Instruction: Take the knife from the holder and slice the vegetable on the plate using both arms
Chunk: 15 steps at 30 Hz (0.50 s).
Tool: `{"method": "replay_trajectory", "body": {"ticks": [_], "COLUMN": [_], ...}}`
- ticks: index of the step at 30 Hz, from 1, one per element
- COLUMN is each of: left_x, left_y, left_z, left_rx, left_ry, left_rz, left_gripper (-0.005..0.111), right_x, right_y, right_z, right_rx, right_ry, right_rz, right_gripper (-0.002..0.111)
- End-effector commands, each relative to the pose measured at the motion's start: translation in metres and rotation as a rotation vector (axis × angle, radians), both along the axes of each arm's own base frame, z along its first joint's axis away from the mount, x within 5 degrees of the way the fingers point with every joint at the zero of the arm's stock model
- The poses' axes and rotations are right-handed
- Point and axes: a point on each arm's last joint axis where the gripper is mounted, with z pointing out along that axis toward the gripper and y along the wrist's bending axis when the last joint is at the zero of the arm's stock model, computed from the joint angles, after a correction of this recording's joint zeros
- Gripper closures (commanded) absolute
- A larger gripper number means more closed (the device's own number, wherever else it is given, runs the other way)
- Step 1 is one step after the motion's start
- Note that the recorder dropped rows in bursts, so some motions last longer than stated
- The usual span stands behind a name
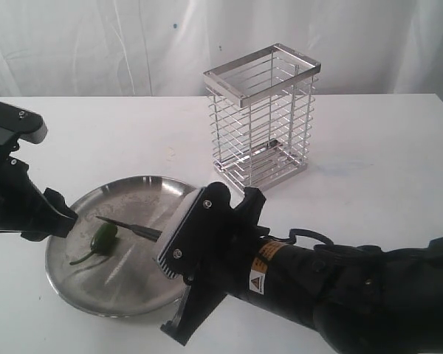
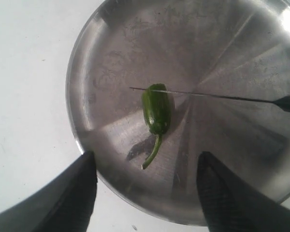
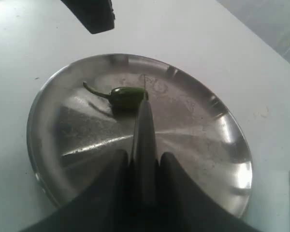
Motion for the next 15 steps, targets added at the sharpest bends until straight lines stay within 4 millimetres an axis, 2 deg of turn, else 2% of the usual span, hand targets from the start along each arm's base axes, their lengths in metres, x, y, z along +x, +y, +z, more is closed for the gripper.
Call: {"method": "replay_trajectory", "body": {"ticks": [1, 8, 15], "left_x": [-0.002, -0.002, -0.002], "left_y": [0.001, 0.001, 0.001], "left_z": [0.0, 0.0, 0.0], "left_rx": [-0.006, -0.006, -0.006], "left_ry": [0.009, 0.007, 0.009], "left_rz": [0.01, 0.01, 0.01], "left_gripper": [0.044, 0.044, 0.044], "right_x": [-0.002, 0.001, 0.009], "right_y": [0.0, 0.007, 0.017], "right_z": [0.0, 0.002, -0.009], "right_rx": [-0.01, -0.01, -0.059], "right_ry": [0.004, -0.015, 0.001], "right_rz": [0.013, 0.034, 0.041], "right_gripper": [0.108, 0.108, 0.108]}}
